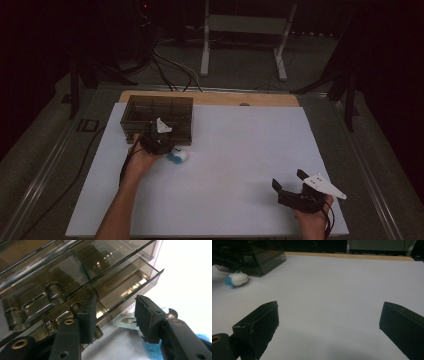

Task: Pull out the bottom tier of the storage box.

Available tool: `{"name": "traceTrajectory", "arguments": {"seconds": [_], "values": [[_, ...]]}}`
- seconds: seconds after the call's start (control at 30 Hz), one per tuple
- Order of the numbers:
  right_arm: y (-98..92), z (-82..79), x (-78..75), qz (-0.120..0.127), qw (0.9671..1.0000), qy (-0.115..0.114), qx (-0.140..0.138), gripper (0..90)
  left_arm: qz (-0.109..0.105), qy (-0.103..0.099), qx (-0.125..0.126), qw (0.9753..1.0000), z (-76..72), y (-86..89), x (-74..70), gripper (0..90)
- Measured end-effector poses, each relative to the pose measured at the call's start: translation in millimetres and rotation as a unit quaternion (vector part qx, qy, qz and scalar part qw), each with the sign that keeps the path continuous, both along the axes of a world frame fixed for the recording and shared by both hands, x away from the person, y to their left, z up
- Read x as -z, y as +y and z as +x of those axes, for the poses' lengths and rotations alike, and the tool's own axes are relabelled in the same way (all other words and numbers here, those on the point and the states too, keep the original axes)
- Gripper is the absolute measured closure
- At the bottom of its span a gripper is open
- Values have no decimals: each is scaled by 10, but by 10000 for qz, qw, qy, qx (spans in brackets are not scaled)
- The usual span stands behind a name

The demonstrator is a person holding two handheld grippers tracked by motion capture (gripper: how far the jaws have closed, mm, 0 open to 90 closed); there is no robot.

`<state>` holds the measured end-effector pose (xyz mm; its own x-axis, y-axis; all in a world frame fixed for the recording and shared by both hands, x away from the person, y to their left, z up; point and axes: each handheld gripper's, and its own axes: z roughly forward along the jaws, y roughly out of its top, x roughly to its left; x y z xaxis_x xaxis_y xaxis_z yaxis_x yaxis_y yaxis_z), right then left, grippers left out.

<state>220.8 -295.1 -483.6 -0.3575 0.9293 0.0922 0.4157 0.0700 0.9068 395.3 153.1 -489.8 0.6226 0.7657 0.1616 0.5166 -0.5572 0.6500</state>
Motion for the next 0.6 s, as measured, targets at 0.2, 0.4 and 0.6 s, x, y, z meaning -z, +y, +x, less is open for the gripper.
{"name": "traceTrajectory", "arguments": {"seconds": [0.2,0.4,0.6], "values": [[0,1,0,1,10000,-2,-2,26,-32,-52,135,9999,-1,20,4,494],[0,-2,-1,-5,10000,-5,12,27,218,-259,307,9990,-24,13,31,511],[-4,-3,-1,12,10000,-3,5,27,201,-340,439,9983,-23,8,46,511]]}}
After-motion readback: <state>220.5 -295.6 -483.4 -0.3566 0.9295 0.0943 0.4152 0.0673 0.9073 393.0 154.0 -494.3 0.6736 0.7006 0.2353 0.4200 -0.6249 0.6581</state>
